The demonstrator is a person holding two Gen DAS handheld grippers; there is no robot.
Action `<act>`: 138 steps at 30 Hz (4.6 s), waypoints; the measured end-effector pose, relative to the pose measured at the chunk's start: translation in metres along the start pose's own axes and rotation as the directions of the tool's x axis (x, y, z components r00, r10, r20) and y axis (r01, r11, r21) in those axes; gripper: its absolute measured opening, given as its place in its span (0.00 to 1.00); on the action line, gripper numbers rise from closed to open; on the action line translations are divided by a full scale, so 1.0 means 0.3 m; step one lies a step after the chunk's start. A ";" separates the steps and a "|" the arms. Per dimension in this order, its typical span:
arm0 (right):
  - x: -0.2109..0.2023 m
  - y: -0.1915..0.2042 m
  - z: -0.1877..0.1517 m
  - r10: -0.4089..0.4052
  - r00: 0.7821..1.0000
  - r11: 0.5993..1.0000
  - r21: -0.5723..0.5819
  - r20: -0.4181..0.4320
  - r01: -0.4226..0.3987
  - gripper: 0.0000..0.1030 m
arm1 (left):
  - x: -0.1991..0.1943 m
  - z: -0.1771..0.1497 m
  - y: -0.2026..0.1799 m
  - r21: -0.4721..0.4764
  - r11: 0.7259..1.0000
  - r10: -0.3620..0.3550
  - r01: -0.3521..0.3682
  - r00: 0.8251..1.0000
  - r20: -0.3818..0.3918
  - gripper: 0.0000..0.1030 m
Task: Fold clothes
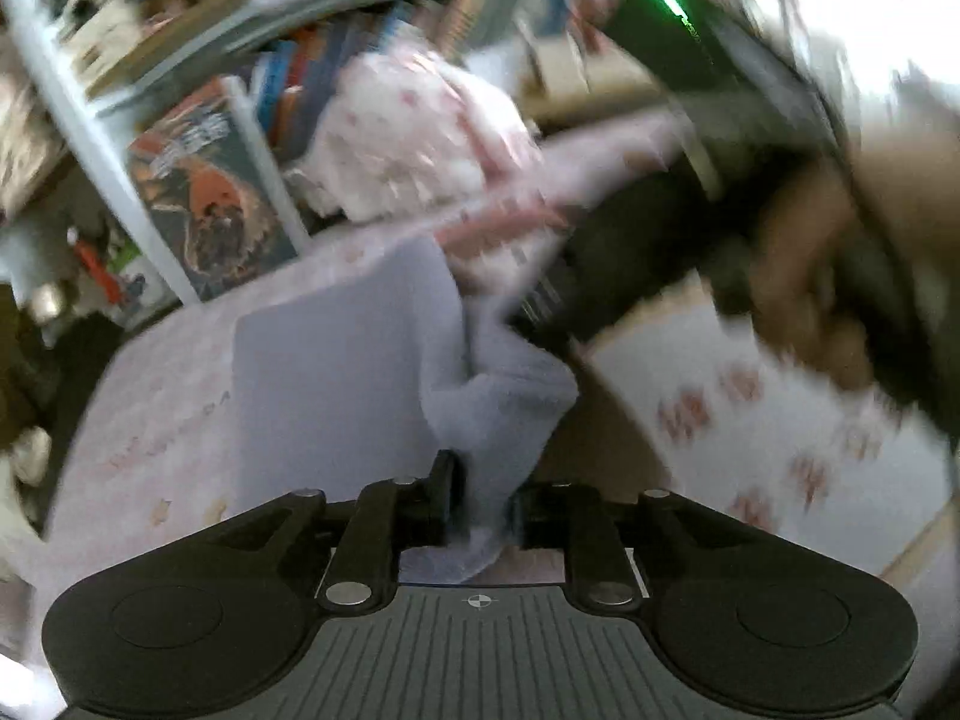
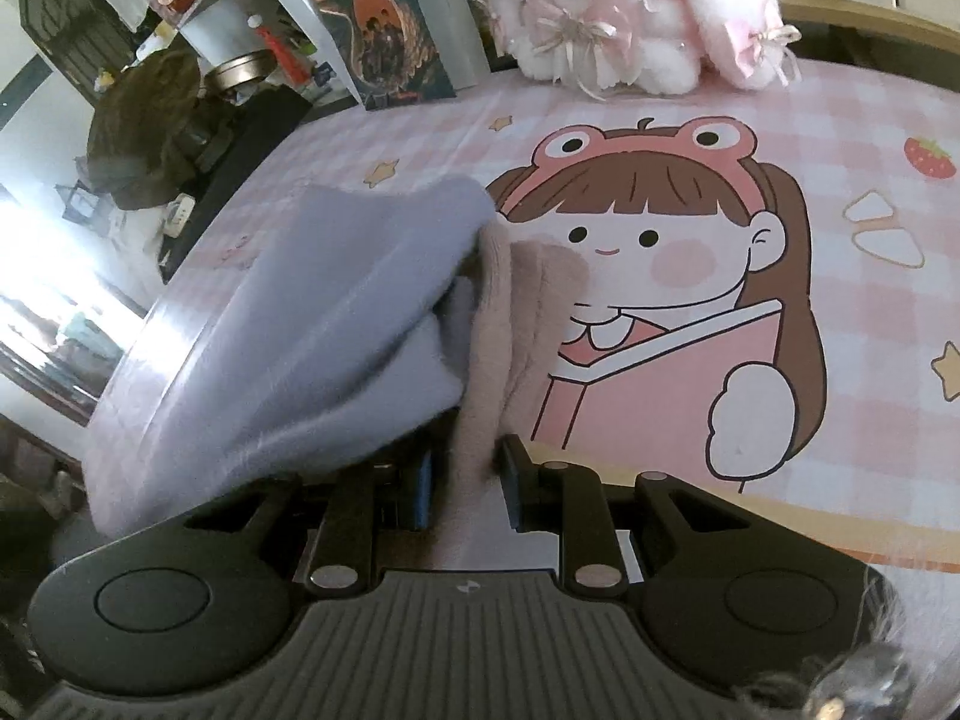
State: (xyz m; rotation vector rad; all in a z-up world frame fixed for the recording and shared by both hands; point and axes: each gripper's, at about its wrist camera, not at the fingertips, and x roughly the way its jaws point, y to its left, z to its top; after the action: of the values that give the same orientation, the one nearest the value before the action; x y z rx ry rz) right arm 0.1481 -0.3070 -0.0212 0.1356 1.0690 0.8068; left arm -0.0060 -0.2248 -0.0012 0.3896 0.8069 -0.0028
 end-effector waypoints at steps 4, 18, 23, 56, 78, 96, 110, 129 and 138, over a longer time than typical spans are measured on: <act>-0.041 -0.031 -0.011 0.029 1.000 0.999 0.042 -0.003 -0.029 0.24 | -0.009 -0.006 -0.039 0.044 0.999 0.006 -0.006 1.000 -0.008 0.32; -0.183 -0.059 -0.046 0.196 0.979 0.965 0.166 0.050 -0.201 0.46 | -0.280 0.040 0.291 -0.434 0.798 -0.284 0.419 0.895 0.343 0.34; -0.201 -0.042 -0.055 0.279 0.959 0.935 0.212 0.057 -0.284 0.57 | -0.128 -0.025 0.375 -0.527 0.814 -0.155 0.245 0.965 0.210 0.27; -0.156 0.021 0.032 0.207 0.950 0.946 0.201 0.234 -0.255 0.52 | 0.003 -0.144 0.312 -0.336 0.896 -0.294 0.292 0.955 0.045 0.32; -0.035 0.085 -0.096 0.069 0.996 0.996 0.046 0.061 -0.072 0.10 | 0.008 -0.126 0.320 -0.354 0.887 -0.302 0.298 0.952 0.043 0.33; -0.163 0.169 -0.081 0.118 0.984 0.993 -0.028 0.136 -0.115 0.10 | 0.042 -0.144 0.466 -0.498 0.824 -0.230 0.270 0.963 0.140 0.31; -0.093 0.170 -0.105 -0.032 0.997 0.998 -0.044 0.067 0.035 0.12 | 0.009 -0.137 0.468 -0.460 0.851 -0.213 0.252 0.968 0.136 0.33; -0.102 0.078 -0.143 -0.083 0.996 0.976 0.201 0.013 0.079 0.70 | 0.176 -0.233 0.644 -0.733 0.576 -0.414 0.361 0.903 0.120 0.77; -0.061 0.105 -0.126 -0.062 0.998 0.965 0.256 0.017 0.056 0.43 | 0.217 -0.235 0.647 -0.773 0.507 -0.454 0.381 0.881 0.137 0.69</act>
State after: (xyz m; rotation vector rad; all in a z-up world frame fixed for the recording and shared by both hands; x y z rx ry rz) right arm 0.0964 -0.3066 -0.0121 0.3295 1.1458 0.6092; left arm 0.0187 -0.0111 -0.0254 -0.6788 0.8895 -0.0865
